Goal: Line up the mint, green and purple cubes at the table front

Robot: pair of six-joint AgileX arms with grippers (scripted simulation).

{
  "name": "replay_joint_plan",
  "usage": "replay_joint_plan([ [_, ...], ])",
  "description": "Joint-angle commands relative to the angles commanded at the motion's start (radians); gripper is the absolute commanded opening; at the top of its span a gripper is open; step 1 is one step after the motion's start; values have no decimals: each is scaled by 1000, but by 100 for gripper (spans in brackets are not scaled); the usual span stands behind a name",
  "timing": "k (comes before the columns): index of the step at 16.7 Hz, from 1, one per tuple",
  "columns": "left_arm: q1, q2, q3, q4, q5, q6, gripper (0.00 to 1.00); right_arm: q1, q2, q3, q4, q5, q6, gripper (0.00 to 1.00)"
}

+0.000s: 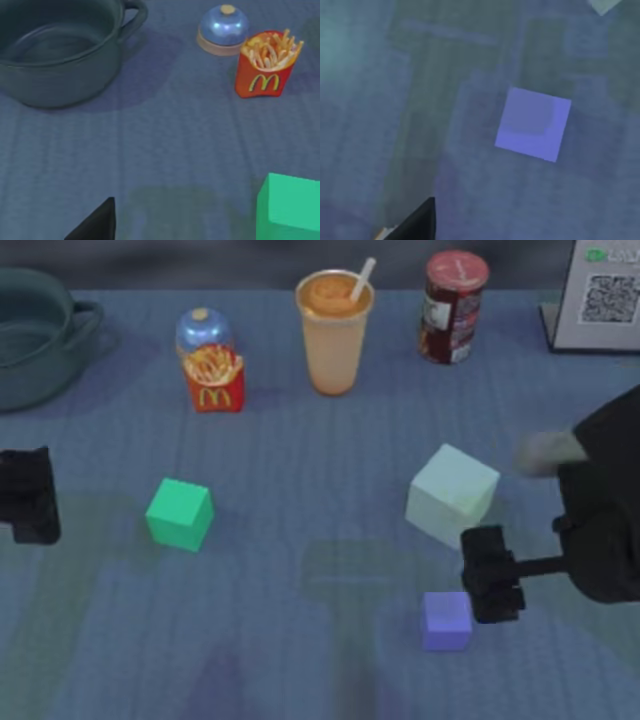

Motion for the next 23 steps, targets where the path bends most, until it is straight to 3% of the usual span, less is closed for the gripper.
replay_joint_plan([
  [8, -124, 850, 596, -431, 1, -15, 100, -283, -758, -552, 382, -16, -264, 100],
  [16, -202, 1354, 1002, -690, 1, -24, 100, -605, -1168, -805, 651, 1, -441, 100],
  [23, -204, 1396, 1041, -711, 0, -25, 100, -643, -1202, -823, 678, 3, -457, 100],
])
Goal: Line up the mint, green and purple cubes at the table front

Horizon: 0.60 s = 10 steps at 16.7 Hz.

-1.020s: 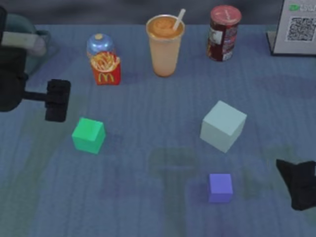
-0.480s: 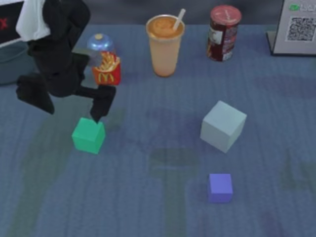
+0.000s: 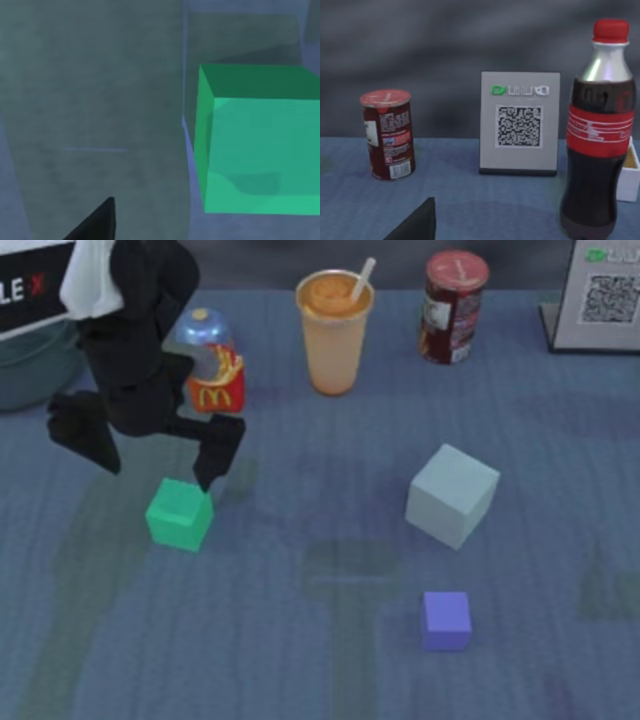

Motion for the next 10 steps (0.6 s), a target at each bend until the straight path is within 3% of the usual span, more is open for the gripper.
replay_joint_plan([
  [10, -4, 132, -161, 293, 1, 3, 100, 0, 0, 0, 0, 0, 0, 100],
])
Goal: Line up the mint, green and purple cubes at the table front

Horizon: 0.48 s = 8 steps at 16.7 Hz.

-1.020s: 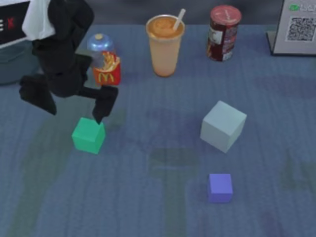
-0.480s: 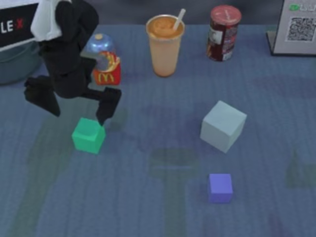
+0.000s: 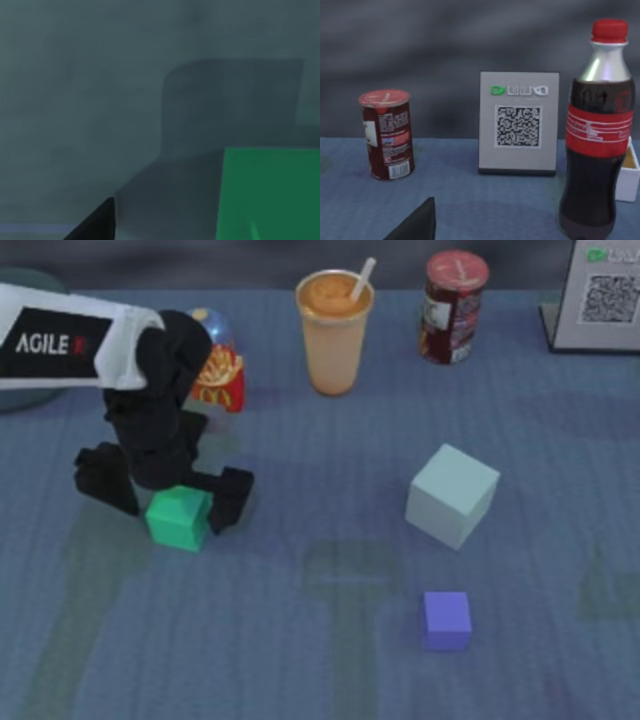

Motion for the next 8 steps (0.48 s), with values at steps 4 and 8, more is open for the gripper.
replay_joint_plan([
  [4, 0, 5, -6, 9, 0, 0, 100, 0, 0, 0, 0, 0, 0, 100],
  [8, 0, 5, -6, 9, 0, 0, 70, 0, 0, 0, 0, 0, 0, 100],
])
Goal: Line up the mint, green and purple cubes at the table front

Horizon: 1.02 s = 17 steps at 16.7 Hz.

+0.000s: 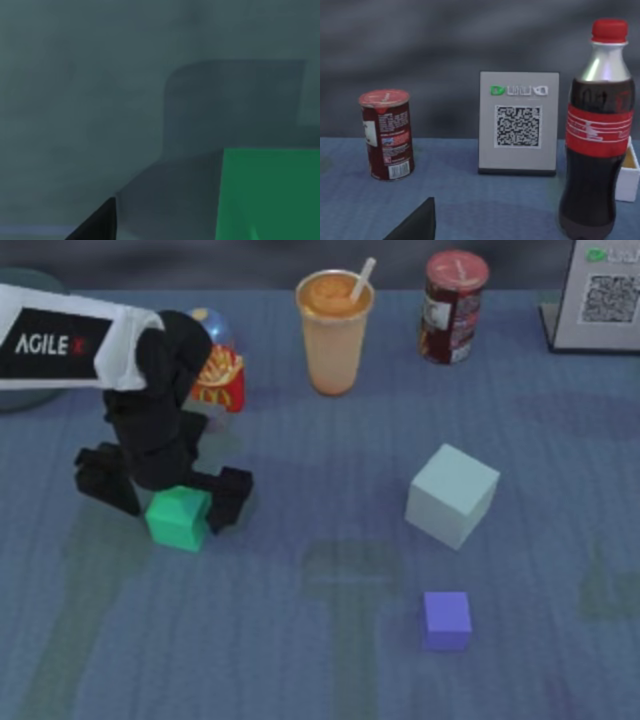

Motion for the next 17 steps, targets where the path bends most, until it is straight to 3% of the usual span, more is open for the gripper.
replay_joint_plan([
  [9, 0, 0, 0, 0, 0, 0, 2, 0, 0, 0, 0, 0, 0, 100],
  [17, 0, 0, 0, 0, 0, 0, 0, 0, 0, 0, 0, 0, 0, 100],
])
